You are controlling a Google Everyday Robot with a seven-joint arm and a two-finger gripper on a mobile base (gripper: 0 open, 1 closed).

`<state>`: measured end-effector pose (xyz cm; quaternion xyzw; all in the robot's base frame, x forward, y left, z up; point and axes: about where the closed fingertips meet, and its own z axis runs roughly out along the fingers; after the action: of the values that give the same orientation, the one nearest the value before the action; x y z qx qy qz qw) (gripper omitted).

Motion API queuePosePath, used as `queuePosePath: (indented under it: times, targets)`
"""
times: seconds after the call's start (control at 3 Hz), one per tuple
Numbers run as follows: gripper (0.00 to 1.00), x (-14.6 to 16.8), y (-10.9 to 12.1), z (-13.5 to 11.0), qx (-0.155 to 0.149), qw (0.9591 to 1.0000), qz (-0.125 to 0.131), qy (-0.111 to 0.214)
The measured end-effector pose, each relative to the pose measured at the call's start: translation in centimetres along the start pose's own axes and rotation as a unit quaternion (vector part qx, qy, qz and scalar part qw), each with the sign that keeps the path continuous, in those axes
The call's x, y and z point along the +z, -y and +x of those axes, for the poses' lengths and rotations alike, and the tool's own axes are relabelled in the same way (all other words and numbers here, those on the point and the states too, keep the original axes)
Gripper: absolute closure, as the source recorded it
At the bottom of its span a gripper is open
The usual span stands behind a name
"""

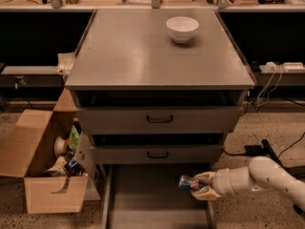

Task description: Place redbull can into bottom drawer

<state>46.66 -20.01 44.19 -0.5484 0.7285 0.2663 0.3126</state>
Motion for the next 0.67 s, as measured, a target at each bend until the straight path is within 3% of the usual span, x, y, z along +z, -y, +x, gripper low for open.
queuePosePath:
  times: [0.33,0.67]
  targets:
    - [1.00,8.1,-1.1,6.3,0.047,0.9976,-0.050,0.001]
    - [1.00,13.2,-1.2,9.6,0.071,0.9949,-0.071,-0.001]
